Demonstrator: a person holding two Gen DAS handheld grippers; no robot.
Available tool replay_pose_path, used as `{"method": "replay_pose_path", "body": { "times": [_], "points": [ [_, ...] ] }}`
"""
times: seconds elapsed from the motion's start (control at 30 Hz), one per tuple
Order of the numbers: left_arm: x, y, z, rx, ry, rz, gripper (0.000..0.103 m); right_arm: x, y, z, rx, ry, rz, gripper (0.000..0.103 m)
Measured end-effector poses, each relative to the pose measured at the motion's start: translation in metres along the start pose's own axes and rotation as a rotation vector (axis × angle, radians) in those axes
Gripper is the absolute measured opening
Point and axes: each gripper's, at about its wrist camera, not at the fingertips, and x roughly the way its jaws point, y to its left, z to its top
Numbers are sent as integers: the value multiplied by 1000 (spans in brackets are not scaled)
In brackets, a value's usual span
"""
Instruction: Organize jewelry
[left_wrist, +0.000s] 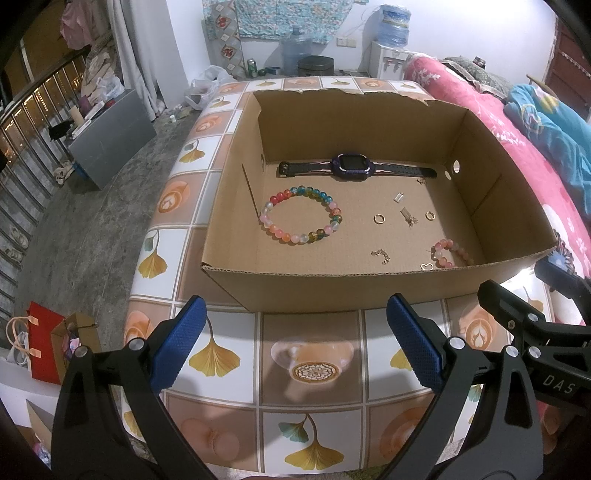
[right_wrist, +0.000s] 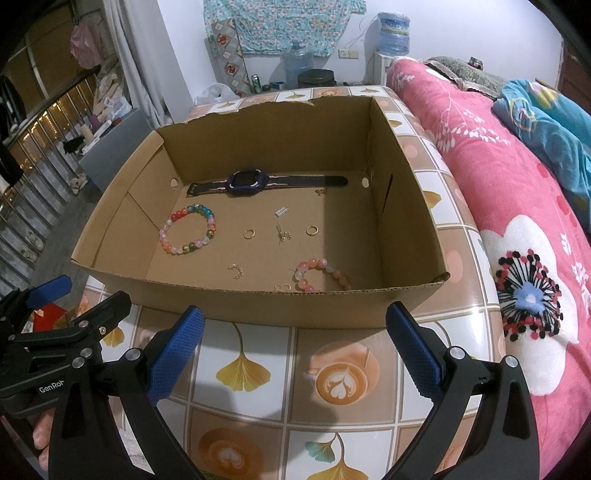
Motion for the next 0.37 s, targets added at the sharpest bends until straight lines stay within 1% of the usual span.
{"method": "replay_pose_path", "body": {
  "times": [0.37],
  "points": [
    [0, 0, 0, 0, 0, 1, 94, 0, 0, 1, 2, 1, 0, 96]
  ]
}}
